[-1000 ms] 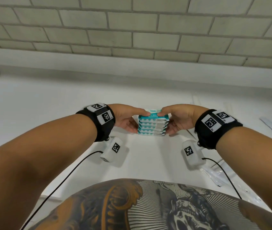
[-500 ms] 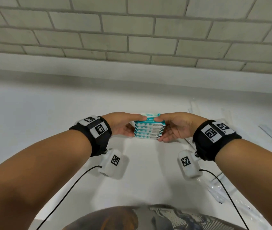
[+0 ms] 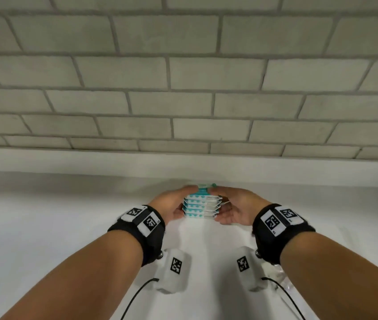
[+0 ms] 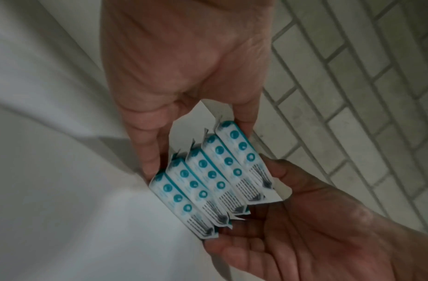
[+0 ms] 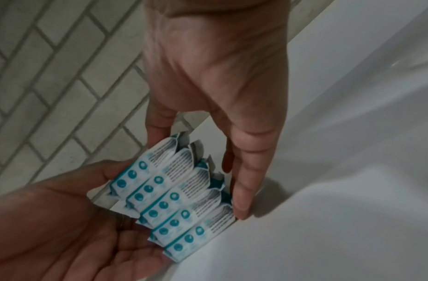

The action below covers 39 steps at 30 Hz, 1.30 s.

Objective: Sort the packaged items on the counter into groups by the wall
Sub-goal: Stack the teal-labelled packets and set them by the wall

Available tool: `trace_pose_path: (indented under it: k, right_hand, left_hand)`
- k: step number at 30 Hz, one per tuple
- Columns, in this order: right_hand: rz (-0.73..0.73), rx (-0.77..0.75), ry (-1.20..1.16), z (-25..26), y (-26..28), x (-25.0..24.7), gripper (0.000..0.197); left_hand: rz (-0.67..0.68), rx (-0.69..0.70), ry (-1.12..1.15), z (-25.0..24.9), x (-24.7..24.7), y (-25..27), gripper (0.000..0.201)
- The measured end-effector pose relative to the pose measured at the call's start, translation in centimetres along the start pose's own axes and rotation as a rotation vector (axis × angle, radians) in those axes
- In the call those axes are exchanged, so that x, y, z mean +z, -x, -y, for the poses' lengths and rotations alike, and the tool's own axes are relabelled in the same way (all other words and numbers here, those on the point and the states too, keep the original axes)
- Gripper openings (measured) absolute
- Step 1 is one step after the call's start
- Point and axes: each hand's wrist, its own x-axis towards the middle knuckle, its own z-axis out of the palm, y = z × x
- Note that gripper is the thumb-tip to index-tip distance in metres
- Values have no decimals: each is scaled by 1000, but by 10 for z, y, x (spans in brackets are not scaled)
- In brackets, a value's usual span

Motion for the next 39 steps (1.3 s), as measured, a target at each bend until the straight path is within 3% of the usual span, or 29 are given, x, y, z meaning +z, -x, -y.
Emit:
trace_pose_path:
  k: [4, 8, 11, 15, 18, 21, 23, 26, 34, 37, 39]
  right_hand:
    - [-33, -56, -143, 25, -40, -1, 59]
    - [-64, -126, -212, 47, -60, 3, 39]
    - [-73, -138, -222, 55, -67, 3, 38]
    - [-73, -130, -154, 55, -68, 1, 47]
    - [-75, -130, -120, 50, -61, 3, 42]
    - [-87, -190, -89, 44, -55, 4, 53]
    - [-82, -228, -122, 41, -52, 6, 51]
    - [-51, -247, -194, 39, -53, 14, 55]
    - [-57, -225, -281, 36, -52, 29, 65]
    - [-66, -189, -216, 35, -45, 23, 58]
    - [-68, -146, -113, 36, -32, 16, 66]
  left_hand:
    - [-81, 1, 33, -27, -6, -47, 41]
    - [-84, 20, 100, -43, -10, -73, 47]
    - [-75, 40, 141, -45, -11, -83, 48]
    - [-58, 71, 110, -42, -12, -82, 49]
    - [-59, 94, 84, -41, -14, -74, 56]
    - [-46, 94, 112, -39, -14, -60, 61]
    - [-25, 92, 152, -40, -11, -49, 58]
    - [-23, 70, 218, -37, -5, -46, 79]
    - [-23, 51, 214, -34, 3, -56, 85]
    - [-55, 50, 164, -35, -3, -53, 82]
    - [-151, 25, 155, -34, -10, -48, 85]
